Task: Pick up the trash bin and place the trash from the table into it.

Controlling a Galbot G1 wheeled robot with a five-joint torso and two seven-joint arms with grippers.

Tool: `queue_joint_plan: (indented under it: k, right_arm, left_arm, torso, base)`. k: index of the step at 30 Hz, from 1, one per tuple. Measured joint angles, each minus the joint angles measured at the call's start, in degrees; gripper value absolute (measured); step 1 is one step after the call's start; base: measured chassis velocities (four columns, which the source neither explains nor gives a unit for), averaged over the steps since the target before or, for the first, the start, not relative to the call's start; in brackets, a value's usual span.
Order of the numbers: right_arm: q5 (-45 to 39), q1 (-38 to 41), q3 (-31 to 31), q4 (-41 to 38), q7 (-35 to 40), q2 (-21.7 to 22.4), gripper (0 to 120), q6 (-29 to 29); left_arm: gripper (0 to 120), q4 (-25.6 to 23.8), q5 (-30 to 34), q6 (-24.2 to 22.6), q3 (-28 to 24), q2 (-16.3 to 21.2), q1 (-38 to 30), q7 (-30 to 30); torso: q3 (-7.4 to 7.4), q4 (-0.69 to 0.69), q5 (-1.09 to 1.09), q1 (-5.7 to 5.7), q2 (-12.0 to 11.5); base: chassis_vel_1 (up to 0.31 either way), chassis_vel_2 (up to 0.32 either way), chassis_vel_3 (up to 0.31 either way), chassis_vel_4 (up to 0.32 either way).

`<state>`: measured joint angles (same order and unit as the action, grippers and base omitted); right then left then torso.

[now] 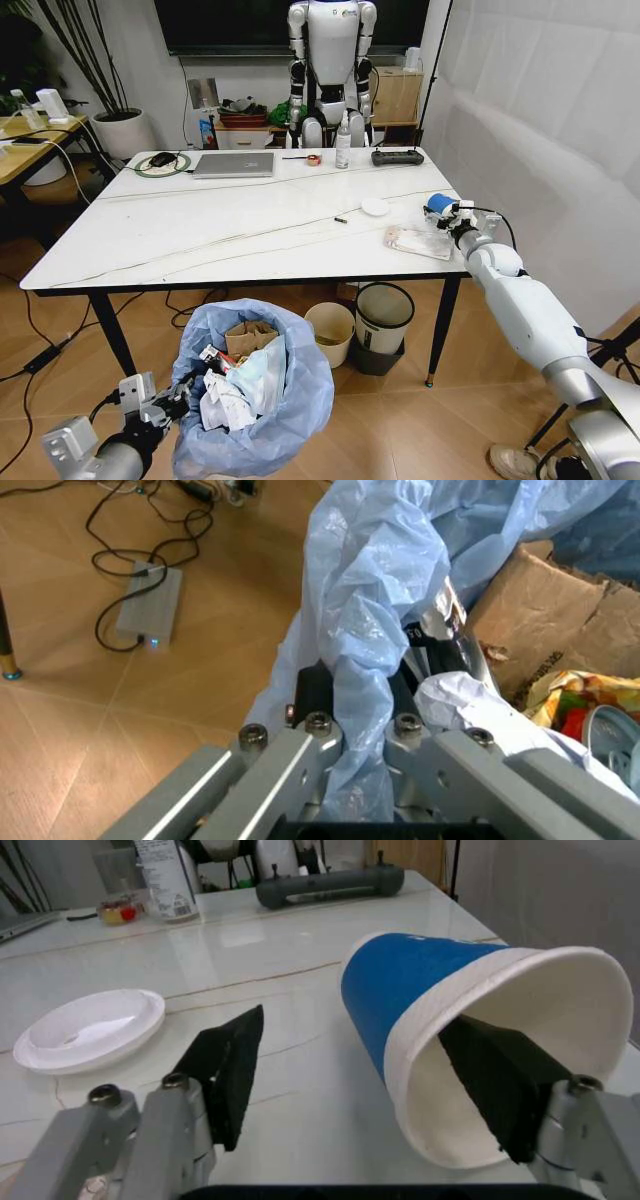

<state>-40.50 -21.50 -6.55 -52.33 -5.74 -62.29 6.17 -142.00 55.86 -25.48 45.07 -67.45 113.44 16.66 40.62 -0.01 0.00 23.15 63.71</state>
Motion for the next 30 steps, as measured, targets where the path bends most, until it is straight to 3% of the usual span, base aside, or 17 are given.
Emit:
queue_joint_plan:
  k: [17, 25, 30]
  right_arm:
    - [0.65, -0.95, -0.27, 0.01, -0.01, 0.33, 1, -0.12]
    - [0.69, -1.33, -0.58, -0.93, -0.01, 0.34, 0, -0.13]
    - [-1.07, -3.14, -1.21, -5.95, -0.25, 2.31, 0, 0.01]
  left_arm:
    - [0, 0.26, 0.37, 0.02, -0.09, 0.58, -0.53, 0.01]
    - [0, 0.53, 0.64, 0.03, -0.2, 0.94, -0.96, 0.1]
    - [0, 0.66, 0.69, 0.02, -0.42, 1.21, -0.93, 0.15]
  torso:
    - [0.0, 0.0, 0.01, 0.0, 0.0]
    - [0.0, 0.0, 0.0, 0.0, 0.0]
    - [0.0, 0.01, 0.01, 0.01, 0.0]
  base:
    - [0.0, 0.0, 0.0, 0.0]
    - [0.0, 0.0, 0.0, 0.0]
    - [0.0, 0.0, 0.0, 0.0]
